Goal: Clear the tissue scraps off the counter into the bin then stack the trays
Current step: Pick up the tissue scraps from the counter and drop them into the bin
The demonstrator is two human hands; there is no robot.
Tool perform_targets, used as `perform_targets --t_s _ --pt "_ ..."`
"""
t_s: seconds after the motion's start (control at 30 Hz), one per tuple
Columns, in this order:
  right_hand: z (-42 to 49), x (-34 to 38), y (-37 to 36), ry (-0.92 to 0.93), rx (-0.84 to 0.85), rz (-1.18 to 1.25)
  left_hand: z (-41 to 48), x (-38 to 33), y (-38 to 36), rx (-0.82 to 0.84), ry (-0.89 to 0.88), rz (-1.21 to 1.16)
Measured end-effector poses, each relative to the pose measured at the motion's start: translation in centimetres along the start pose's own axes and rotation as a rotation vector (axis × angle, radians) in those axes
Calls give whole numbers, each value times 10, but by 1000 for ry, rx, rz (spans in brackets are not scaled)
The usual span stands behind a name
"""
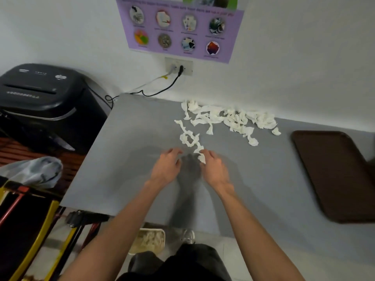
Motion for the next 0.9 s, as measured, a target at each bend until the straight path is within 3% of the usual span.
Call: perform_targets --t_s 0.2,0.33,0.47,0.67,0.73,0.83,0.9 --pt "51 -6 -29 160 102 -152 74 2 -36 114 -15 192" --pt "44 -33 -41 159 123 -177 84 24 -63 258 -55 281" --pt "34 -65 -41 167 86 -257 61 37 -64 185 51 185" --pt "24 -75 -17 88 38 -120 37 26 -47 -13 125 130" --pt "15 -66 3 66 15 46 34 6 -41 -49 49 21" --pt "4 -48 45 123 -88 283 33 -39 -33 41 -154 -104" --pt "-8 -27 83 197 -127 410 34 -65 -28 110 -186 -188"
Point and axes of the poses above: each hand's wrist, its own z-axis towards the middle knuckle, its own y-axis out of the back of the hand, x = y × z, the point moved 6 cm from there along z, towards the middle knuckle, and after that the axes turned 12 degrees about x, right-handed, at the moved point
